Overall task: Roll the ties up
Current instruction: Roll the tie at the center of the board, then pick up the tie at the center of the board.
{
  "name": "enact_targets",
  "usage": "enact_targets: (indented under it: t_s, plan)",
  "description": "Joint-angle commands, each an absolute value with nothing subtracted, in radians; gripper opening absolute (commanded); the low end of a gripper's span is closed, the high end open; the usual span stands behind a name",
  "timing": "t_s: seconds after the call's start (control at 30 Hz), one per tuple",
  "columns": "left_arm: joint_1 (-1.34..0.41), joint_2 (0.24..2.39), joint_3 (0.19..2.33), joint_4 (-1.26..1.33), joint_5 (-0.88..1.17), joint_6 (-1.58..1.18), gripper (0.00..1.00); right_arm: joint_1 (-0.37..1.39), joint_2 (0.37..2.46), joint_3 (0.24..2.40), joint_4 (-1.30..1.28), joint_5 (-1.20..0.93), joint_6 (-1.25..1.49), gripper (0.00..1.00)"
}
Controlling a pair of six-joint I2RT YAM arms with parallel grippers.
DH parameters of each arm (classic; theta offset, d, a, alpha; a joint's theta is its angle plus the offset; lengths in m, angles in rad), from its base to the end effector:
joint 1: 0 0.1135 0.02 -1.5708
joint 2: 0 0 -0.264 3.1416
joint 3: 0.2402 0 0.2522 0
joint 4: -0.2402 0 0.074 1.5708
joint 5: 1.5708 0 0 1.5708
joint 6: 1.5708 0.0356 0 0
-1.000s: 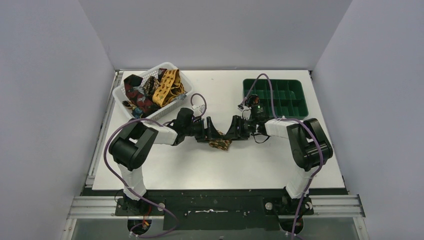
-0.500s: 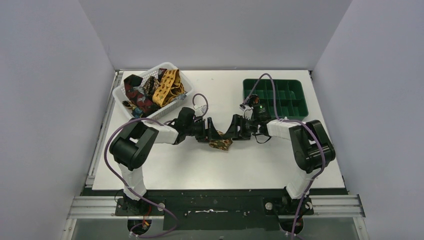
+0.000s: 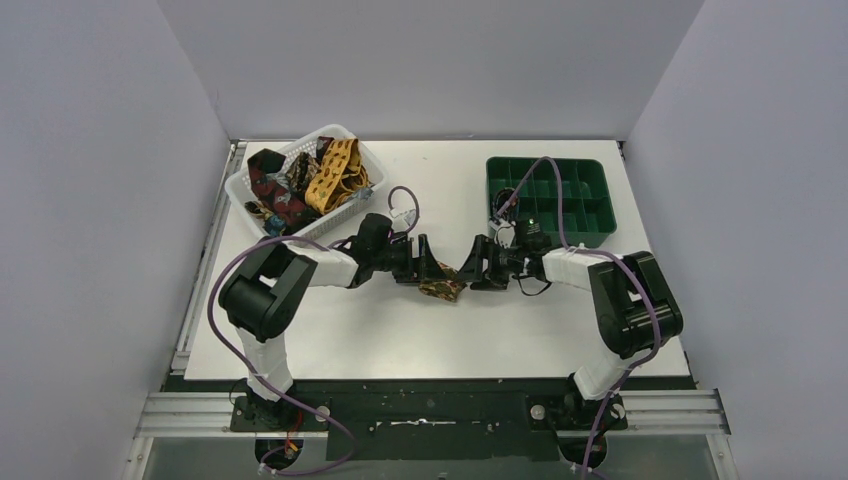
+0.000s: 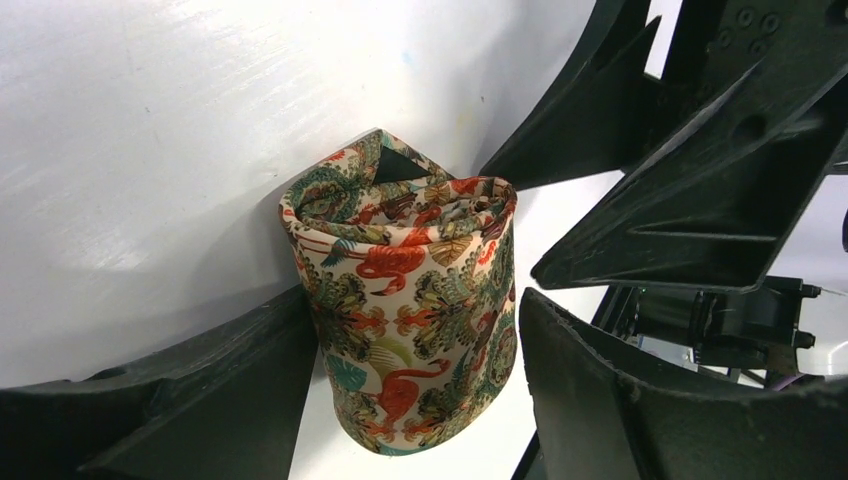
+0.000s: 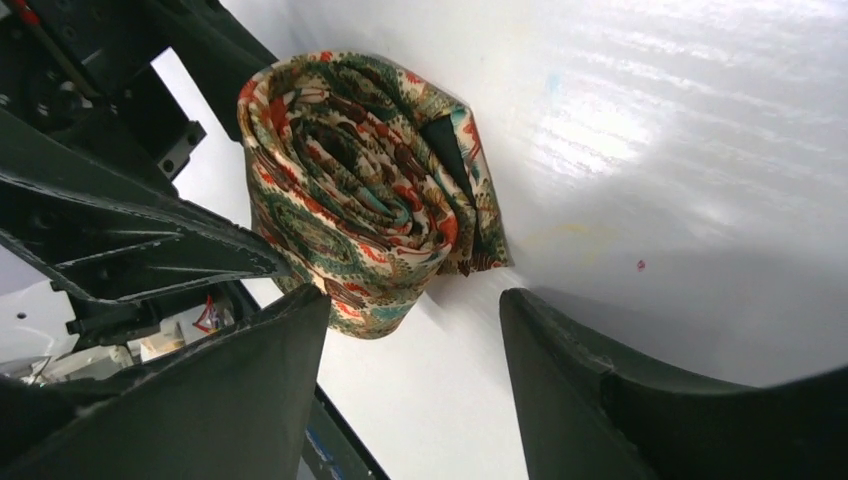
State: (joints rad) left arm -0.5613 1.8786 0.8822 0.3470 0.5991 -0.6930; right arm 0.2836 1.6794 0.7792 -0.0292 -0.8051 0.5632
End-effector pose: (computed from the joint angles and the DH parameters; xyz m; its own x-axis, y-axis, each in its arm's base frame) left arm 0.2990 -0.2117 0.1295 -0.9176 -0.0463 -0.3949 0.3037 0.5596 -0.7712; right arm 0.2874 0.1105 0.1423 -0.9751 0.1012 -0.1975 -0.1034 0.5802 0.8079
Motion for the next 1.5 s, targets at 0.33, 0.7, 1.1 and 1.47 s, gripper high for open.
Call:
enact_targets:
  t_s: [0.33, 0.7, 1.1, 1.47]
  plan:
    - [-0.559, 1.833, 0.845, 0.283, 0.577, -0.646, 0.76, 0.315, 1.761, 0.764, 0.049, -0.746, 0.557, 0.39]
    - [-0.574, 1.883, 0.793, 0.476, 0.621, -0.762, 0.78, 0.315, 1.787, 0.741, 0.055, -0.744, 0.546, 0.33]
    - [-0.612, 1.931, 0.81, 0.517, 0.63, -0.75, 0.6, 0.317, 1.79, 0.747, 0.055, -0.776, 0.538, 0.33]
    - [-0.612, 1.887, 0.814, 0.524, 0.617, -0.669, 0.33, 0.315, 1.732, 0.776, 0.038, -0.828, 0.484, 0.41]
